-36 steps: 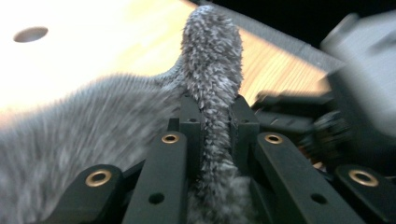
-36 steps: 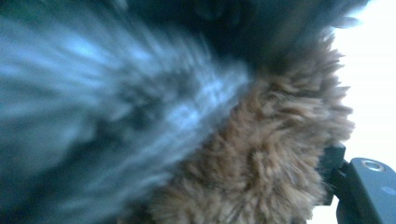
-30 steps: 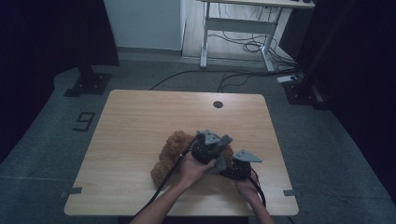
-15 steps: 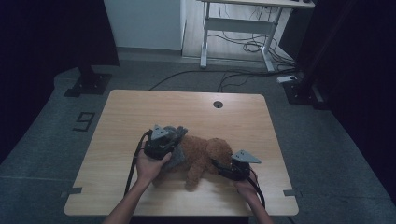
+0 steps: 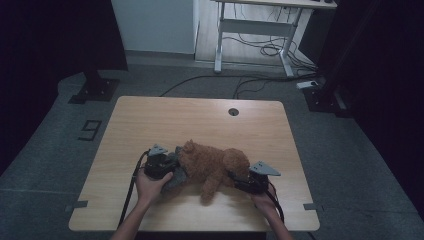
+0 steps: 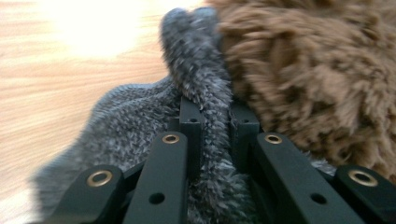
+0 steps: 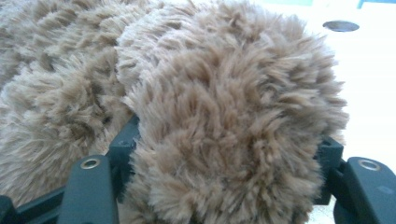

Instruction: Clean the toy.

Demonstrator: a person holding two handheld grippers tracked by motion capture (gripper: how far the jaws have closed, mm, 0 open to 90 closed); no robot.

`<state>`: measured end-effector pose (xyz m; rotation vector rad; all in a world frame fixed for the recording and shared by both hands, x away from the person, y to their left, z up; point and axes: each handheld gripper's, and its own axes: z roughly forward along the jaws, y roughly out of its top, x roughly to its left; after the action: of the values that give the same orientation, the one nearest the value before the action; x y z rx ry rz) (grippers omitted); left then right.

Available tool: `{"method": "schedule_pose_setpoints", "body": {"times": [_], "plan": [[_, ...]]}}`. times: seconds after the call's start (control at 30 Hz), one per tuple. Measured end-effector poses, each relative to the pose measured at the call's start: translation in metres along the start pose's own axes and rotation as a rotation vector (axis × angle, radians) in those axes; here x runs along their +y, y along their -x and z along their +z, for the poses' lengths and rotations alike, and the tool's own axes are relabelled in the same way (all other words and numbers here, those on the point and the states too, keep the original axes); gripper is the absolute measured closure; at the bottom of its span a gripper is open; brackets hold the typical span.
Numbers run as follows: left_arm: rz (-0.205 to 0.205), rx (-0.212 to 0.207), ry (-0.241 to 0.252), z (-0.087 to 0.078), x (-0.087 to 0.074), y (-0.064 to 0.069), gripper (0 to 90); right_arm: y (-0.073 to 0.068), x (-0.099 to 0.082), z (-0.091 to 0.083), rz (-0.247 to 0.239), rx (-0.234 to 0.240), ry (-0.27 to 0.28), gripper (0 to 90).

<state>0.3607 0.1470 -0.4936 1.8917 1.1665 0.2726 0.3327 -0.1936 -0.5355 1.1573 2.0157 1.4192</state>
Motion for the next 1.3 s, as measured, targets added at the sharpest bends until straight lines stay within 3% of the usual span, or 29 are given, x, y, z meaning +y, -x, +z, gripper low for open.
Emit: {"method": "schedule_pose_setpoints", "body": {"times": [0.1, 0.2, 0.27, 0.4, 0.43, 0.5, 0.6, 0.67, 0.77, 0.83, 0.87, 0.97, 1.03, 1.1, 1.17, 1.3], "plan": [[-0.012, 0.01, 0.019, 0.01, 0.006, -0.001, 79.4, 0.002, 0.0, 0.005, 0.012, -0.026, 0.017, 33.8], [-0.024, 0.014, 0.073, 0.021, 0.01, -0.006, 79.5, 0.004, 0.002, 0.012, -0.003, -0.067, 0.034, 33.8], [-0.052, 0.004, 0.088, 0.025, 0.013, -0.01, 79.5, 0.007, 0.003, 0.017, -0.006, -0.085, 0.043, 33.8], [-0.051, -0.006, 0.102, 0.012, 0.024, -0.013, 79.4, 0.013, 0.006, 0.018, 0.011, -0.059, 0.035, 33.1], [-0.034, 0.004, 0.113, 0.007, 0.027, -0.01, 79.3, 0.014, 0.006, 0.018, 0.007, -0.049, 0.039, 32.7], [0.049, 0.018, 0.166, -0.009, 0.04, 0.005, 79.3, 0.015, 0.005, 0.017, 0.008, -0.032, 0.046, 31.4], [0.12, -0.026, 0.221, -0.023, 0.061, 0.032, 79.3, 0.017, 0.005, 0.016, 0.018, -0.003, 0.052, 30.2], [0.188, -0.063, 0.23, -0.023, 0.078, 0.061, 79.2, 0.017, 0.005, 0.015, 0.016, 0.003, 0.052, 29.8], [0.263, -0.099, 0.215, -0.007, 0.096, 0.099, 78.9, 0.017, 0.005, 0.014, 0.016, 0.008, 0.053, 29.1], [0.303, -0.126, 0.188, 0.014, 0.101, 0.125, 79.0, 0.017, 0.004, 0.012, 0.016, 0.012, 0.048, 28.9], [0.322, -0.142, 0.149, 0.03, 0.101, 0.14, 79.0, 0.017, 0.004, 0.012, 0.015, 0.012, 0.049, 28.8], [0.337, -0.15, 0.041, 0.073, 0.094, 0.163, 79.0, 0.016, 0.003, 0.011, 0.008, 0.012, 0.056, 28.4], [0.358, -0.131, -0.037, 0.099, 0.084, 0.169, 79.0, 0.016, 0.002, 0.01, 0.01, 0.013, 0.055, 28.3], [0.356, -0.127, -0.039, 0.111, 0.073, 0.169, 79.1, 0.016, 0.001, 0.009, 0.014, 0.011, 0.043, 27.7], [0.348, -0.132, -0.028, 0.111, 0.071, 0.168, 79.3, 0.019, -0.001, 0.01, 0.035, 0.023, 0.033, 27.3], [0.346, -0.124, -0.031, 0.102, 0.073, 0.162, 79.5, 0.017, 0.0, 0.009, 0.006, 0.018, 0.027, 27.3]]}}
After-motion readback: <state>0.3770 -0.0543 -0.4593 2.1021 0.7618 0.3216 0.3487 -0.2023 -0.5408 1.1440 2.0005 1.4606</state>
